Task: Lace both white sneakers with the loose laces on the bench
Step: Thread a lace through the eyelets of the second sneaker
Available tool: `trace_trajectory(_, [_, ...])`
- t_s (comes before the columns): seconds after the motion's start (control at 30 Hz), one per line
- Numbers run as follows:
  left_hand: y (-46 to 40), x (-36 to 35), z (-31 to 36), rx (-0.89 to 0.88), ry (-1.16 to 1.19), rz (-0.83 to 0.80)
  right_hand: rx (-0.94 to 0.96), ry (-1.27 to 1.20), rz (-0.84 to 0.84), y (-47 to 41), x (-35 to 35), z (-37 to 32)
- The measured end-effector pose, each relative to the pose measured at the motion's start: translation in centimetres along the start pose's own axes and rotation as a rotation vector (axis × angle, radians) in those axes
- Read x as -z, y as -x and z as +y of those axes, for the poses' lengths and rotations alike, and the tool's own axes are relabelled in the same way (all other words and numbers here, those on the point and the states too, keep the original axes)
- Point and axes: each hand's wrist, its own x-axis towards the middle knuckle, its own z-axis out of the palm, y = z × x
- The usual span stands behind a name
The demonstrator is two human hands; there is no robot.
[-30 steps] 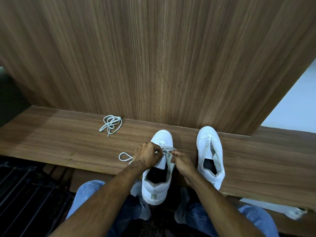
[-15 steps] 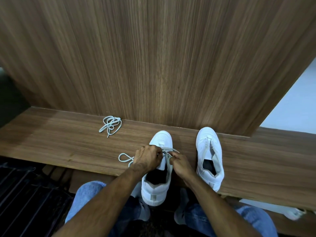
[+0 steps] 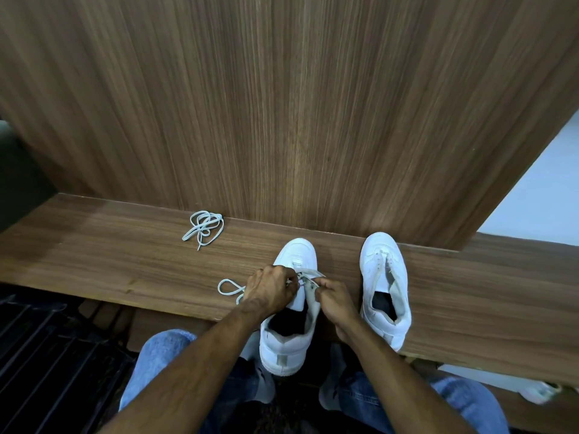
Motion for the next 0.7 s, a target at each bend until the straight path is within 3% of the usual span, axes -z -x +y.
trace_trajectory(0.33, [0.0, -0.4, -0.2, 0.019, 0.081, 0.019, 0.018, 0.067, -0.006, -0.4, 0.0, 0.5])
trace_trajectory(0.7, [-0.1, -0.2, 0.4, -0.280, -0.285, 0.083, 0.054, 0.192, -0.045, -0.1, 0.1, -0.5])
